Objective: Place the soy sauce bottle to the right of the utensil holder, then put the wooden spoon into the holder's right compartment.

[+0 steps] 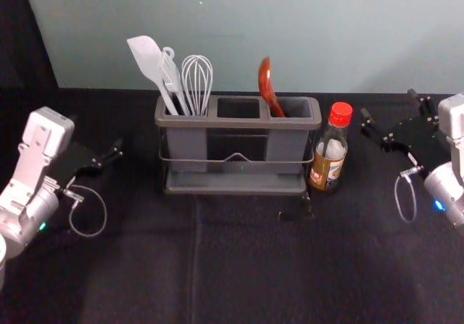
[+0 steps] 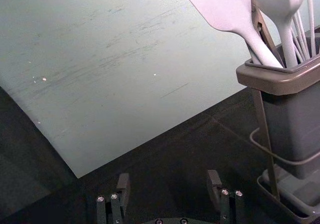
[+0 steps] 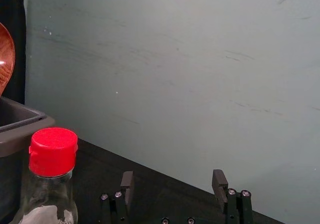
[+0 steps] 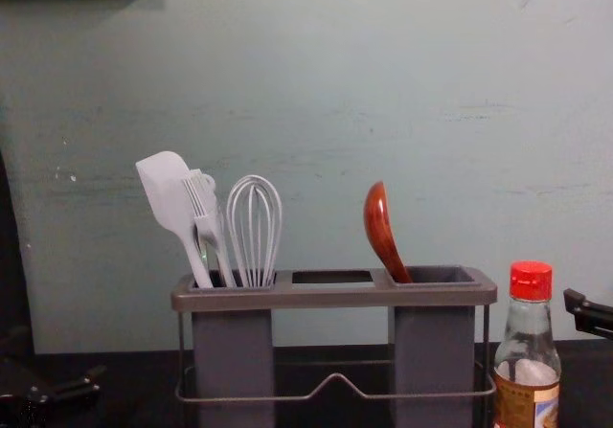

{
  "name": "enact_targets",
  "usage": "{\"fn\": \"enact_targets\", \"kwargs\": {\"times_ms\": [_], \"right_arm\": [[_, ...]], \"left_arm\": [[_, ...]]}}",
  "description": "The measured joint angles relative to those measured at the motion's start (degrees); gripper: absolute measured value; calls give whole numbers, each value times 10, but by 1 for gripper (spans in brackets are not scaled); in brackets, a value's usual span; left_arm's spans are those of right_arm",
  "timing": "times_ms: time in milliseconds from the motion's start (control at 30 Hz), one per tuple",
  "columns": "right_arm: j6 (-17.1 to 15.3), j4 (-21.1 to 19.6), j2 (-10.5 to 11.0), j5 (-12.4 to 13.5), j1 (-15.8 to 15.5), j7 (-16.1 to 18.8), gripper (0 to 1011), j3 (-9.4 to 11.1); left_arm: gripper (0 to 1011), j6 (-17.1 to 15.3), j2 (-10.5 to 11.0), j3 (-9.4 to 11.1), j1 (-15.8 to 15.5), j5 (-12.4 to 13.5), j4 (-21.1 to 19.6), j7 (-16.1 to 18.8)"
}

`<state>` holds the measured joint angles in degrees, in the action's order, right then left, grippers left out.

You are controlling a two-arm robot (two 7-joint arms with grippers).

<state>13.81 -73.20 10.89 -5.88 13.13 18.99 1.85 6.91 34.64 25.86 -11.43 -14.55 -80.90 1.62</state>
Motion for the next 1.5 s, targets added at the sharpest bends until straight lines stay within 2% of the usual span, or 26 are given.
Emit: {"fn": "enact_targets", "kwargs": {"times_ms": [133,333,500,633,867,1200,1500], "right_arm": [[-3,-11,2,2,-5,-1,1004,-2],[-36,-47,-5,-5,-26,-42,1004,-2],[-80,-65,-10,-36,-37,-92,1004,-9],[-99,-61,-8,-47,-35,-108,1004,-20],[-91,-36,1,-43,-25,-111,1004,-28],[-64,-17,27,-27,-19,-91,1004,-45],[-64,-17,25,-27,-19,-90,1004,-44]], "left_arm": [[1005,0,0,0,0,0,0,0],[1005,0,0,0,0,0,0,0],[1005,0,0,0,0,0,0,0],[1005,0,0,0,0,0,0,0],[1005,0,0,0,0,0,0,0],[1005,0,0,0,0,0,0,0],[1005,0,0,0,0,0,0,0]]}}
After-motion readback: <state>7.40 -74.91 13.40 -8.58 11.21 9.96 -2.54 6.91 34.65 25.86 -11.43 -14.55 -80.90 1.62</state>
